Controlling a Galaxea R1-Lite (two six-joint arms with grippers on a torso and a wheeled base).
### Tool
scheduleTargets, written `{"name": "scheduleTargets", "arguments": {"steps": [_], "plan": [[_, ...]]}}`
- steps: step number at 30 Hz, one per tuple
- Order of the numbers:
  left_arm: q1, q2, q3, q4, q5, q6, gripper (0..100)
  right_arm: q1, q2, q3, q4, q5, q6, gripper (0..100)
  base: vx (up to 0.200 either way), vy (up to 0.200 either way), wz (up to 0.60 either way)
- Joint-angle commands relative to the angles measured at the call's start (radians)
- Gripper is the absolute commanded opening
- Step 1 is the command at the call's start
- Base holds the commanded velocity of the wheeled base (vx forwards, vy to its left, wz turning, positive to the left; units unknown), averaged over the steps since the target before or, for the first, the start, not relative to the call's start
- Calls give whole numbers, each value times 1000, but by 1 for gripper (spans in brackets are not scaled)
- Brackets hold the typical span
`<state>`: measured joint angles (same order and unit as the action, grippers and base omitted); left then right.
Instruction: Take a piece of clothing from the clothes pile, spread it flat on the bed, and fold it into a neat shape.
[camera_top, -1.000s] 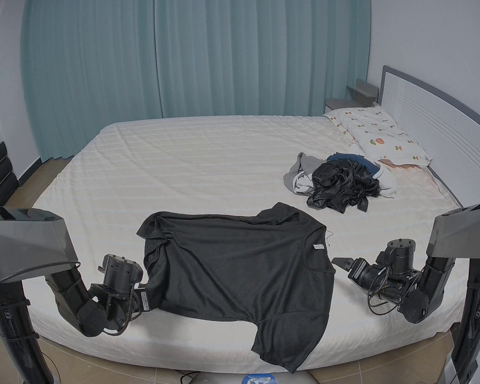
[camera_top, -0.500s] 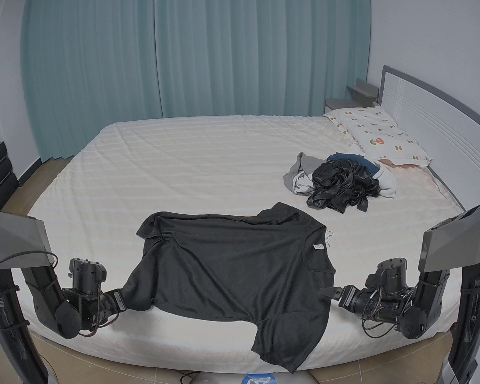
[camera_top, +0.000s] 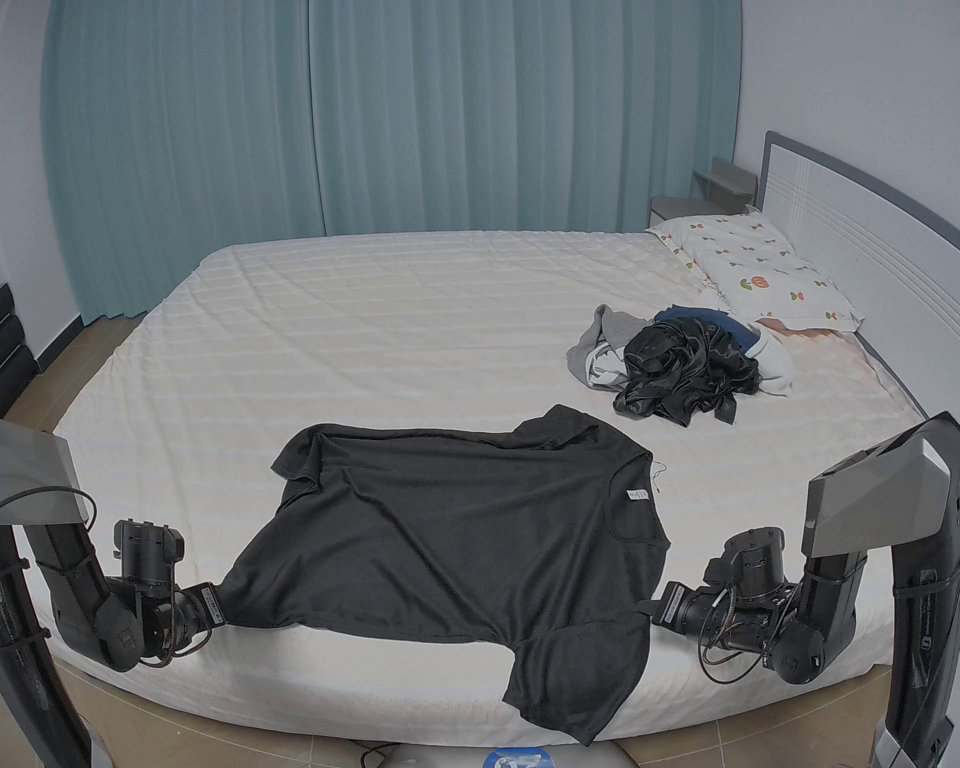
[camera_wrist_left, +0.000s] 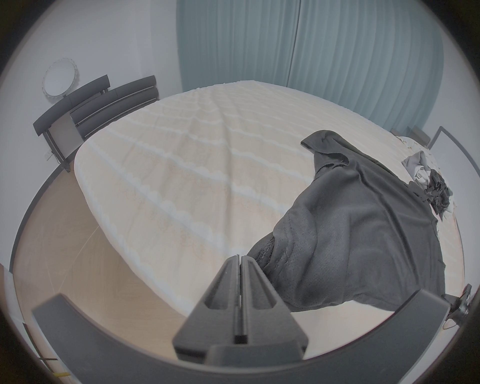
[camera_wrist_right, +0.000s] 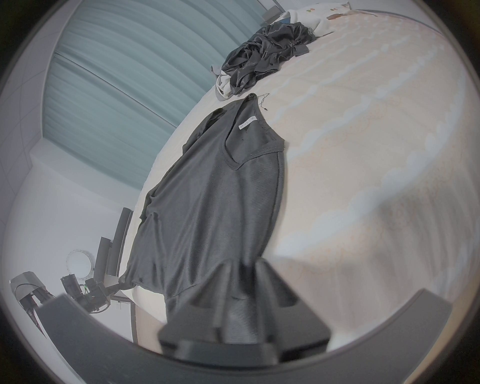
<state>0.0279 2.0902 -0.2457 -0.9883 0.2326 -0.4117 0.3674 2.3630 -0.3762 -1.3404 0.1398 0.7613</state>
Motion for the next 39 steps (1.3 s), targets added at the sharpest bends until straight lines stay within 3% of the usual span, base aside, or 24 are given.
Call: {"name": "scheduleTargets", "arguments": {"steps": [1, 4, 14, 30, 31, 32, 33, 39], "plan": [[3, 24, 2, 0, 1, 1, 0, -22, -2, 17, 1, -12, -20, 0, 0, 0, 0], [1, 22, 17, 16, 2, 22, 0, -67, -42, 49, 3, -40, -74, 0, 0, 0, 0], [1, 13, 60, 33, 7, 80, 0, -206, -108, 80, 66, -26, -220, 0, 0, 0, 0], [-8, 24, 62, 71, 1, 85, 0, -202, -56, 68, 58, -26, -235, 0, 0, 0, 0], [-6, 22, 60, 69, -1, 83, 0, -202, -47, 68, 52, -28, -238, 100, 0, 0, 0], [-6, 22, 59, 69, -2, 82, 0, -200, -39, 66, 49, -28, -240, 100, 0, 0, 0], [-6, 17, 59, 66, -2, 82, 100, -200, -37, 68, 43, -28, -240, 100, 0, 0, 0], [0, -10, 48, 62, -18, 79, 100, -202, -80, 77, 4, -32, -238, 100, 0, 0, 0]]}}
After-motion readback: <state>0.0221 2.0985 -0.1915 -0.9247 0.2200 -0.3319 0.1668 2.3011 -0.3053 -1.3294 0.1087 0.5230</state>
